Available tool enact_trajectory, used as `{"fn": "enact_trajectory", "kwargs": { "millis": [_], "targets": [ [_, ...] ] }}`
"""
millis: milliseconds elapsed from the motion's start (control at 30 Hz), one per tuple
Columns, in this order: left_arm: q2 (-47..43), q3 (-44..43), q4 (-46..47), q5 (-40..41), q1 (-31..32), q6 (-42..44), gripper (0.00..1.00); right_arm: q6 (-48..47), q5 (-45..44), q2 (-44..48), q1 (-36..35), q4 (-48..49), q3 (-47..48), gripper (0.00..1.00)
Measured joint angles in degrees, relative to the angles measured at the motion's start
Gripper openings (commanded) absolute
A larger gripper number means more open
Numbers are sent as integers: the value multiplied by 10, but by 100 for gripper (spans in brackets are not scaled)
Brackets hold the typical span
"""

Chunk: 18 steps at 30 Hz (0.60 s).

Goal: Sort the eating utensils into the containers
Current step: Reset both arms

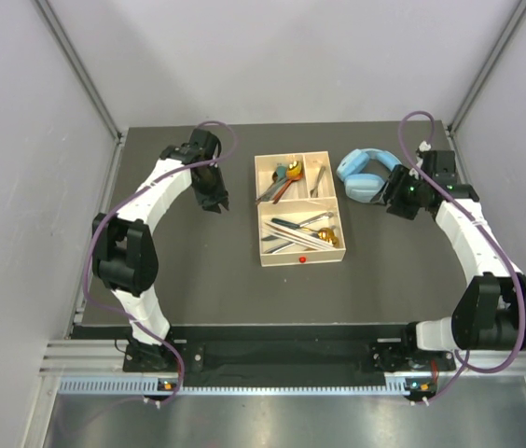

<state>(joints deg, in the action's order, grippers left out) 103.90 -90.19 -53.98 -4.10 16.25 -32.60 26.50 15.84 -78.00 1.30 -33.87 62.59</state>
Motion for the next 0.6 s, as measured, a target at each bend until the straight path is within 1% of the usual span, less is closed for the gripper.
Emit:
{"fn": "enact_trajectory", "kwargs": {
  "millis": [333,467,600],
  "targets": [
    [2,-9,0,0,0,0,31,7,9,0,4,0,0,56],
    [3,-9,0,-1,0,0,30,7,11,0,5,0,0,56],
    [5,-9,1,-10,0,3,31,7,14,0,5,1,0,56]
  ]
}}
